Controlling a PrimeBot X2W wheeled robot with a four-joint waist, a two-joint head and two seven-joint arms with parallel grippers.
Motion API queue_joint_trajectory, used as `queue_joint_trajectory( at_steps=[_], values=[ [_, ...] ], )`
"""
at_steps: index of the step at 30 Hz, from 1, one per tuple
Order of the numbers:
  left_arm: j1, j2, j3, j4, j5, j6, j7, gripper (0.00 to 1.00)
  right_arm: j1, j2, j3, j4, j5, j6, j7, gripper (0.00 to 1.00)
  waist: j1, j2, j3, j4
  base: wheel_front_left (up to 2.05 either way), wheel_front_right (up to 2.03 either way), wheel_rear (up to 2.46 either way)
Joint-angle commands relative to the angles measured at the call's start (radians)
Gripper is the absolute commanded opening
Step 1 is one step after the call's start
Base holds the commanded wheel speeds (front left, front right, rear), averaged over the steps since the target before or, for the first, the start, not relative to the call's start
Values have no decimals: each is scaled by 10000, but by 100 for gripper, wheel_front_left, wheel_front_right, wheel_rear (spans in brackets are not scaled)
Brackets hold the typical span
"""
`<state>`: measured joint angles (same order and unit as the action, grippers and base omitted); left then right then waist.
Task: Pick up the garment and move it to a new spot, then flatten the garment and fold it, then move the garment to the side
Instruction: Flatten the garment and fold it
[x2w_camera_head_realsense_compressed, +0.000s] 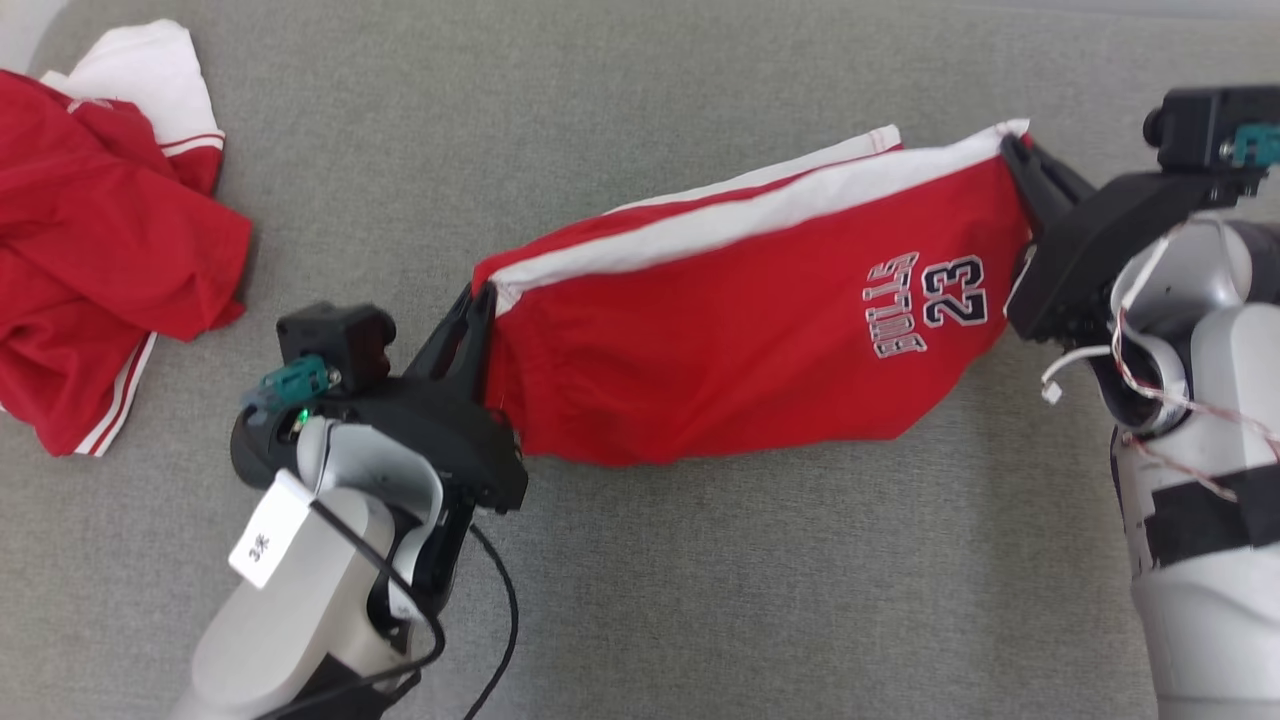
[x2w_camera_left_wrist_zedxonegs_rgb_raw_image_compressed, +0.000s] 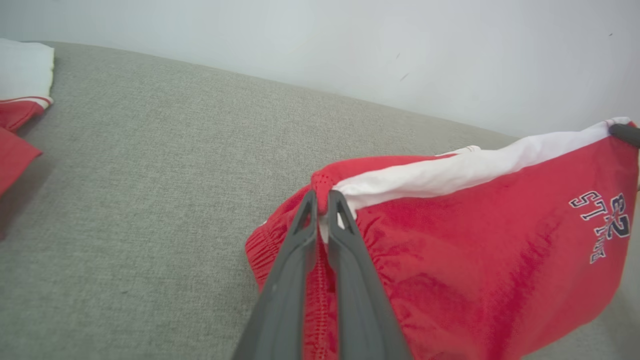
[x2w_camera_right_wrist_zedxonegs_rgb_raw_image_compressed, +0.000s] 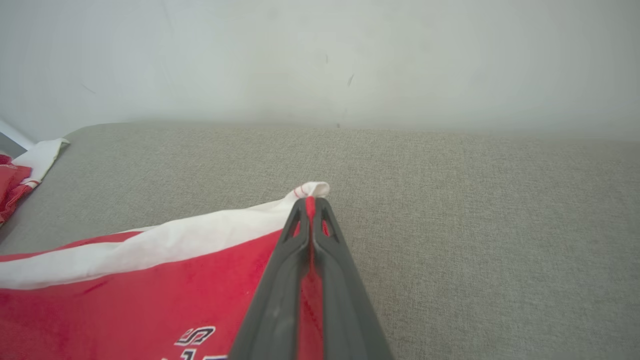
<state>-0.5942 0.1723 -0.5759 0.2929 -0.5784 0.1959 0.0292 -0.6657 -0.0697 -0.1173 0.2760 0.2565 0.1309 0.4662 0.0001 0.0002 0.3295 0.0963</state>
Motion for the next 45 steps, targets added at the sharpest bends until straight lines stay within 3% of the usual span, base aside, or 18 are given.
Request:
queue_joint_trajectory(
  at_steps=[1, 17, 18, 19, 20, 21, 31, 35, 40, 45],
  values=[
    [-293, -20, 5, 101, 28, 4, 53, 0, -345, -124, 26, 267, -124, -3, -115, 0, -1, -2, 146, 122, 0, 0, 0],
    [-1644, -410, 30, 1112, 69, 97, 84, 0, -2403, -381, 565, 3332, -591, -3, -1580, 0, -1, -2, 906, 422, 0, 0, 0],
    [-1682, -449, 54, 1159, 42, 109, 26, 62, -2477, -362, 597, 3505, -460, -3, -1657, 0, -1, -2, 922, 441, 0, 0, 0],
    [-1682, -449, 54, 1159, 42, 109, 26, 62, -2477, -362, 597, 3505, -460, -3, -1657, 0, -1, -2, 922, 441, 0, 0, 0],
    [-1704, -457, 8, 1275, 55, 156, 116, 100, -2540, -329, 760, 3640, -311, -3, -1721, 18, -1, -2, 930, 465, 0, 0, 0],
    [-1724, -478, -14, 1322, 66, 122, 108, 100, -2589, -314, 812, 3785, -160, -3, -1745, 100, -1, -2, 937, 485, 0, 0, 0],
    [-1794, -512, 224, 1520, -225, 0, -403, 100, -2888, -730, 1318, 4465, 202, -3, -2558, 100, -1, -2, 628, 586, 0, 0, 0],
    [-1592, -483, 424, 1588, -273, 149, -870, 100, -2664, -778, 1069, 4822, 320, -3, -2766, 100, -1, -2, 258, 586, 0, 0, 0],
    [-1122, -498, 925, 1259, -478, 92, -2258, 100, -2280, -664, 549, 5240, 347, -3, -3265, 100, -1, -2, -294, 569, 0, 0, 0],
    [-443, -416, 1420, 628, -516, -253, -2854, 100, -1815, -399, 199, 5614, 347, -3, -3711, 100, -1, -2, -781, 544, 0, 0, 0]
  ],
)
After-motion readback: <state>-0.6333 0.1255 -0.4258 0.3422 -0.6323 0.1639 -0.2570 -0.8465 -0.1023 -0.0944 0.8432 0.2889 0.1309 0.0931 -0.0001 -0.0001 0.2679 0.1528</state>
